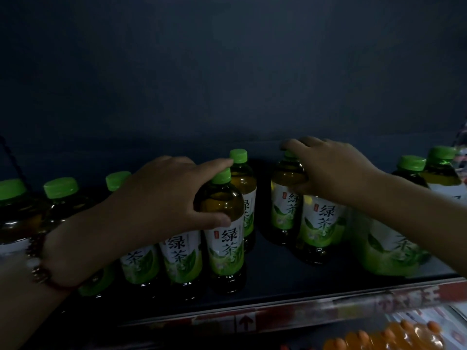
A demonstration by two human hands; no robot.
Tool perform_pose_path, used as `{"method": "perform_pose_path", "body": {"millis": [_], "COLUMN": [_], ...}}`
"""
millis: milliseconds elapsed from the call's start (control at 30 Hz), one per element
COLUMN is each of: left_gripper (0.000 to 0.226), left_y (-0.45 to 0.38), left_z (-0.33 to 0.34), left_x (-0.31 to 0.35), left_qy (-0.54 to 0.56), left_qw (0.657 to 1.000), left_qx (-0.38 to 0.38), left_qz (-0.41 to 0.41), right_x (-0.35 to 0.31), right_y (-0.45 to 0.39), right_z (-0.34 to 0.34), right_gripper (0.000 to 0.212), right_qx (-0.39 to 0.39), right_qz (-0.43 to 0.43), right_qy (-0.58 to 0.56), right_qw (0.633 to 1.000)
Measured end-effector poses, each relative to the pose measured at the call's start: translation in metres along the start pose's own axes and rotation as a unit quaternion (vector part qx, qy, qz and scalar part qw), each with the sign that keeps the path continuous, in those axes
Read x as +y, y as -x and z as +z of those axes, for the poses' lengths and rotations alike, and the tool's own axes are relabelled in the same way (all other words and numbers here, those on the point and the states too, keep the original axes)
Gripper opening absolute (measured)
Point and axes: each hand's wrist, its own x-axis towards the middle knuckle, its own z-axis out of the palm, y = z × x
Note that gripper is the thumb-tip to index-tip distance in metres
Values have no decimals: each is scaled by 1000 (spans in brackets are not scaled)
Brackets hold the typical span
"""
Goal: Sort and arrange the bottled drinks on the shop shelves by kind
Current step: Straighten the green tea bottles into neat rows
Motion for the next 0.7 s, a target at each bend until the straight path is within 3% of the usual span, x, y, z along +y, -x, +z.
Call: {"method": "perform_pose_path", "body": {"millis": [133,200,300,433,700], "left_gripper": [101,103,101,103,93], "left_y": [-1,-3,-4,-6,-6], "left_z": [2,2,1,3,6], "left_x": [-4,-4,-2,-5,-4], "left_qy": [-3,-6,-8,-8,67], "left_qw": [1000,1000,1000,1000,996], "left_qx": [2,12,21,19,49], "left_qz": [7,13,20,12,10], "right_x": [0,-12,-40,-42,-23], "right_y": [-5,-16,-42,-56,0], "right_z": [-10,-20,-22,-11,-37], "right_gripper": [87,84,72,38,40], "right_qx": [-11,9,-63,-86,-105], "right_qz": [7,-27,-92,-86,-38], "right_qy": [-23,-117,-259,-271,-284], "right_qw": [1000,993,959,955,952]}}
